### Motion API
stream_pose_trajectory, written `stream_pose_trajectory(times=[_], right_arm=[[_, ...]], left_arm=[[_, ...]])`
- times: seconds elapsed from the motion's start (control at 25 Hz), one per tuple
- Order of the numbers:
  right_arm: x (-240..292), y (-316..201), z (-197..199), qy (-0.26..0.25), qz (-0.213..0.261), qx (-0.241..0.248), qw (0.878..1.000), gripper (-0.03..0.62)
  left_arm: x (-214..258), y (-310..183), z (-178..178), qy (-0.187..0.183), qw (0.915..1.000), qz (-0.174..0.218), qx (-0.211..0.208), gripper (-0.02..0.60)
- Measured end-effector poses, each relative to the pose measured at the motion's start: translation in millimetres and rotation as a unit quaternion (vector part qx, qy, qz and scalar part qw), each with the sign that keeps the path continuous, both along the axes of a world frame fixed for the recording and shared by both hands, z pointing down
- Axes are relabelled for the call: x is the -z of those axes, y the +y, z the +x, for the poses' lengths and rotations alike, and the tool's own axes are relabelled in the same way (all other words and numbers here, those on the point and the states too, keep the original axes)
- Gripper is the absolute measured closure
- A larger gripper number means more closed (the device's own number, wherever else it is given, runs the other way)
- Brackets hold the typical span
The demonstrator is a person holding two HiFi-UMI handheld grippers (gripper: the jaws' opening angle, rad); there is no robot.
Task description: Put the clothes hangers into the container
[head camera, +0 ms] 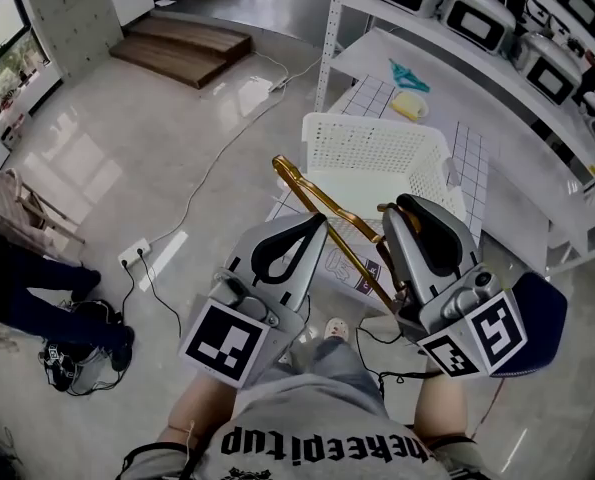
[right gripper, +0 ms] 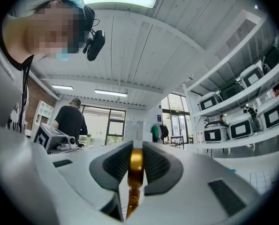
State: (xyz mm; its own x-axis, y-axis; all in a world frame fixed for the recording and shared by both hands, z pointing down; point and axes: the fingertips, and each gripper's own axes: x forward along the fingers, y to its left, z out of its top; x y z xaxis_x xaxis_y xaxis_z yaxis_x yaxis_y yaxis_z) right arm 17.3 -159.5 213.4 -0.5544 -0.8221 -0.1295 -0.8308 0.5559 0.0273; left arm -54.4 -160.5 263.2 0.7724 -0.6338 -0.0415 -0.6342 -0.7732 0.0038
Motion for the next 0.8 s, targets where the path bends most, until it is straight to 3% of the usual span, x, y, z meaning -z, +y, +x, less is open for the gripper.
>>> stream_pose_trajectory(times=[0.8], right_arm=[[26,-85,40,0.016,0.017,0.077,0.997,0.514]], left_arm=[[0,-61,28,0.001,0.9968,-0.004,0.080,0.566]])
